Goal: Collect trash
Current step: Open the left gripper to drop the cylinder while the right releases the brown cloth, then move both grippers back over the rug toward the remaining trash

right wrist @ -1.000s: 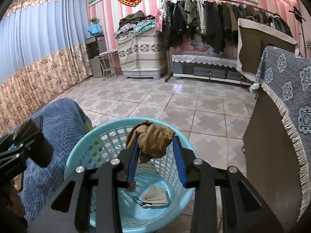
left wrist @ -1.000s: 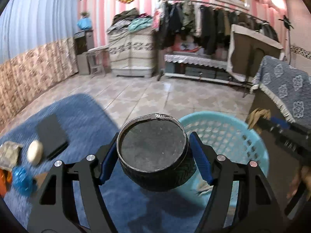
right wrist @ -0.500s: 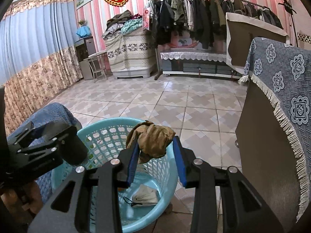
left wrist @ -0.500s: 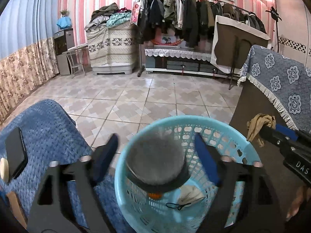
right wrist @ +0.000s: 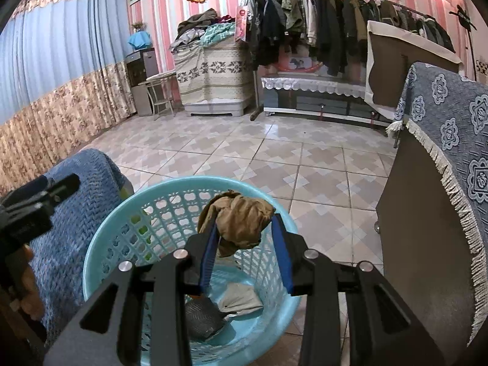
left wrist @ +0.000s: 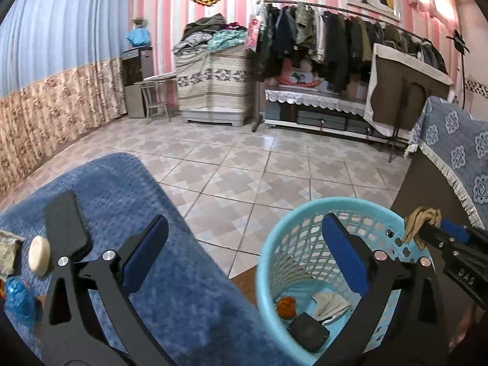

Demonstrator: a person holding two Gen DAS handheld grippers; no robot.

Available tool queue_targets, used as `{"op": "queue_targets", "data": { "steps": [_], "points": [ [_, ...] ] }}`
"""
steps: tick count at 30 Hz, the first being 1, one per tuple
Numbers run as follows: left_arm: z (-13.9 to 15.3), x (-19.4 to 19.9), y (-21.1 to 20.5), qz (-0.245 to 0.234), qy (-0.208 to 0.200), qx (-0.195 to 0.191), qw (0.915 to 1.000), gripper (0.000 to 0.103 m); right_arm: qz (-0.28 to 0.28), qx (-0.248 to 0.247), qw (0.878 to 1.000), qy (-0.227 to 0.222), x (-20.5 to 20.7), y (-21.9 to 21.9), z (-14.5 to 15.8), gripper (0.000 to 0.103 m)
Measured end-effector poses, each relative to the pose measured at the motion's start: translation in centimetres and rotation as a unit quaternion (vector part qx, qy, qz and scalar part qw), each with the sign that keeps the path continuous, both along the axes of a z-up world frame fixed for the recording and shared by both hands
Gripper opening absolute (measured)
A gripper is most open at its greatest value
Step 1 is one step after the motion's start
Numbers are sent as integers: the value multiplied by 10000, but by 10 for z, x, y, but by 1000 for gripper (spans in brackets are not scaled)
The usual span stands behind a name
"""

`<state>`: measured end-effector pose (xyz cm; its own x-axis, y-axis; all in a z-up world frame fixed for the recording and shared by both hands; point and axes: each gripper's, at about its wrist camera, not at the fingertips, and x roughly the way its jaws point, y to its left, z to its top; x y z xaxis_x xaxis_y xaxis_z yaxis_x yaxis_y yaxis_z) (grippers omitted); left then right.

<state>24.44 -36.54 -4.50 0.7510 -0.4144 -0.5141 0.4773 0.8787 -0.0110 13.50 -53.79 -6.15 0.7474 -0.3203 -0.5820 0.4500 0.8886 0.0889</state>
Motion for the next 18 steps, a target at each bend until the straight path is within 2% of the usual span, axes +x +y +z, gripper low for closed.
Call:
{"op": "queue_targets", "data": {
  "steps": [5,7,9,11,15,18],
  "points": [
    [4,-2,22,159,-48,-5,9999,97,122,-24,9999,-24,5,11,0,36],
    [4,-4,30,222,-66,-5,9997,97,168,-33,9998,-44,7,15,1,40],
    [5,-5,36,274,-73,-8,9996,97,211,-75,9997,-98,8,20,3,65],
    [6,-6,44,330,-80,-5,9994,97,220,-176,9995,-138,8,23,5,69],
    [6,-7,63,443,-34,-42,9990,97,206,-283,9993,-164,9,29,6,89],
    [4,-9,78,523,26,-57,9986,97,193,-356,9990,-165,9,32,7,95]
  ]
}}
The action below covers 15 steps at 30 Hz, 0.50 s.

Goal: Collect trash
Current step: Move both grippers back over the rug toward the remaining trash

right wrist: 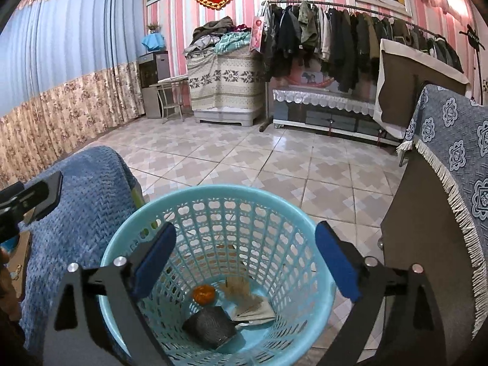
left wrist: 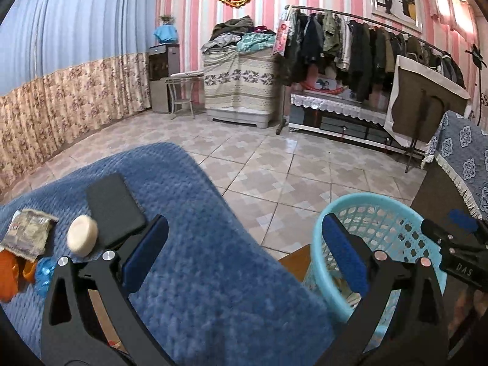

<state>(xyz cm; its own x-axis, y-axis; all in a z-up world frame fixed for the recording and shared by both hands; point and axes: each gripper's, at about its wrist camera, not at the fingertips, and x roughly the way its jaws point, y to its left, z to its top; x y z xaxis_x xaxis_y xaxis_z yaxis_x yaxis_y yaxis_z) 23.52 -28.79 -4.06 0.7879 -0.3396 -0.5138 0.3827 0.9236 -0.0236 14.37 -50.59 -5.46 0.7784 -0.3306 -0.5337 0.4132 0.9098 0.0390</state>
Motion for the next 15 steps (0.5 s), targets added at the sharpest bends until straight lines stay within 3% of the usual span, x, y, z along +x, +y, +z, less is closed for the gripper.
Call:
{"op": "queue_targets", "data": {
  "steps": [15],
  "points": [
    [3,-29,93,593,55,80,9982,98,295,-596,9977,149,13,46,6,98]
  ]
}}
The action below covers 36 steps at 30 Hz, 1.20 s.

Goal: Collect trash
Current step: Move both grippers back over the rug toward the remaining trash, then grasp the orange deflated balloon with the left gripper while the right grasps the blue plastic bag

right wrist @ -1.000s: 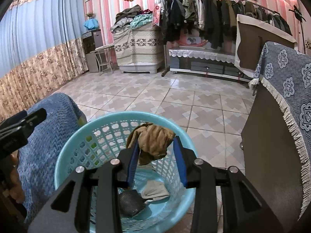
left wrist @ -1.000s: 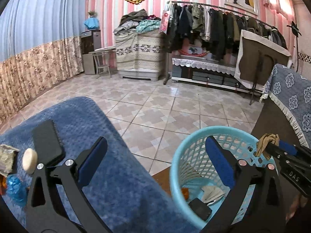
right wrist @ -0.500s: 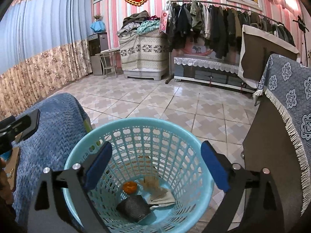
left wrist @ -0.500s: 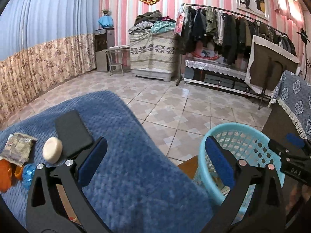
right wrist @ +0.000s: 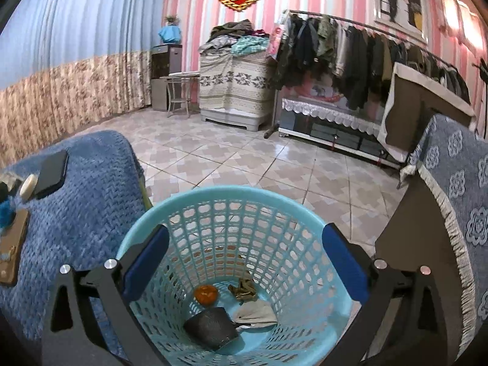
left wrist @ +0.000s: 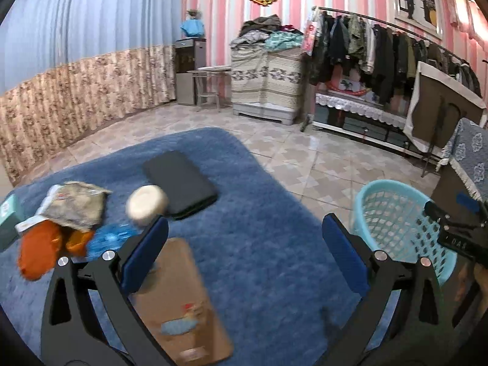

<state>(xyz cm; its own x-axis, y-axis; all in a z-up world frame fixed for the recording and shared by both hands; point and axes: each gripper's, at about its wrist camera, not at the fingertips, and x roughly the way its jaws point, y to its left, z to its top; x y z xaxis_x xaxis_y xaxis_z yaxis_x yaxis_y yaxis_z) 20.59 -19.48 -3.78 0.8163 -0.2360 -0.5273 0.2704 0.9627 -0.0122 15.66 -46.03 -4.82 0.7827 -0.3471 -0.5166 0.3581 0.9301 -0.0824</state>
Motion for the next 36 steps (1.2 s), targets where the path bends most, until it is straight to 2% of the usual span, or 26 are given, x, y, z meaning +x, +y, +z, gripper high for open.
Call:
{"op": "queue_targets", "data": {
  "steps": [11,22,26,28,30,31,33,34,35,36],
  "points": [
    [-6,-10,115,979,16,172,9950,98,391,-88,9991,101,16,61,3,98],
    [-40,10,256,2131,396,235,9759,98,1188,47,9927,198,27,140,1,98],
    [-52,29,290,2216,783,28,9720,97,1465,117,9887,307,34,168,-3,98],
    [-58,39,299,2096,951,-179,9730,97,1569,121,9868,377,36,179,-5,98],
    [-62,48,302,2052,1069,-217,9726,97,1660,145,9850,458,40,192,-7,98],
    [-67,52,301,2012,1177,-227,9722,95,1713,187,9838,489,43,197,-8,98],
    [-72,58,298,1867,1327,-240,9731,77,1812,248,9817,526,47,206,-9,98],
    [-75,60,296,1858,1385,-194,9726,76,1863,267,9806,542,50,209,-8,98],
    [-76,61,296,1835,1377,-208,9731,70,1933,278,9792,552,52,216,-8,98],
    [-76,60,295,1776,1350,-248,9745,56,1998,288,9778,561,55,221,-6,98]
  ]
}}
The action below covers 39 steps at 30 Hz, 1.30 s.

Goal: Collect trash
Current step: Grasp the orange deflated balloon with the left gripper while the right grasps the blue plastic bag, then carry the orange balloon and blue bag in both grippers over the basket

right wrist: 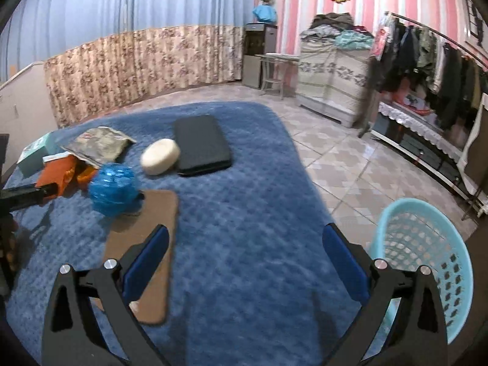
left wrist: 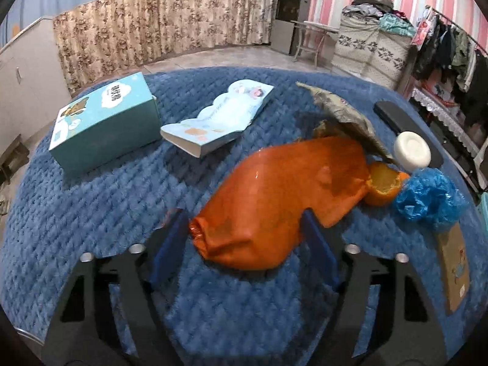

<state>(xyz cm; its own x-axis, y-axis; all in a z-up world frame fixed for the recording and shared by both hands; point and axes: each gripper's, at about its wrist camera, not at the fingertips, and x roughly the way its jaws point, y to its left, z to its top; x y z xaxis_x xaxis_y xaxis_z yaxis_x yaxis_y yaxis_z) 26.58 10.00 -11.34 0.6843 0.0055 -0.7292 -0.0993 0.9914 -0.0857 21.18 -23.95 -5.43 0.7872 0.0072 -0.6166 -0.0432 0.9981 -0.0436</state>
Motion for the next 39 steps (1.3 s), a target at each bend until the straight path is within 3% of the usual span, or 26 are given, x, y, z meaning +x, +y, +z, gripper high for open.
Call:
{"op": "queue_targets", "data": {
  "steps": [1,3,5,13,20,22,24,26,29,39],
  "points": [
    [0,-1,0,-65,-40,-64,10000,49,68,14,10000,10,1,6,-1,98],
    [-1,-4,-1,-79,-52,-135,9999,22,237,28,9997,57,6,20,-3,98],
    [0,-11,4,-44,-168,-310,9994,12,391,-21,9992,71,10,35,-2,98],
    [15,-49,20,830,-895,-244,9922,12,812,-103,9966,103,24,77,-5,98],
    [14,-39,16,787,-799,-65,9937,12,1088,-107,9938,182,49,106,-9,96],
    [14,-37,15,745,-766,-43,9943,12,1215,27,9920,339,56,111,-14,80],
    [13,-35,15,727,-751,-42,9945,12,1324,83,9899,498,59,116,-20,46],
    [13,-36,15,720,-766,-42,9945,12,1421,146,9884,517,56,117,-24,39],
    [13,-38,13,674,-828,1,9943,12,1487,160,9882,323,44,112,-18,32],
    [29,-50,2,433,-1033,95,9937,12,951,284,9944,-354,-8,37,35,31]
  ]
}}
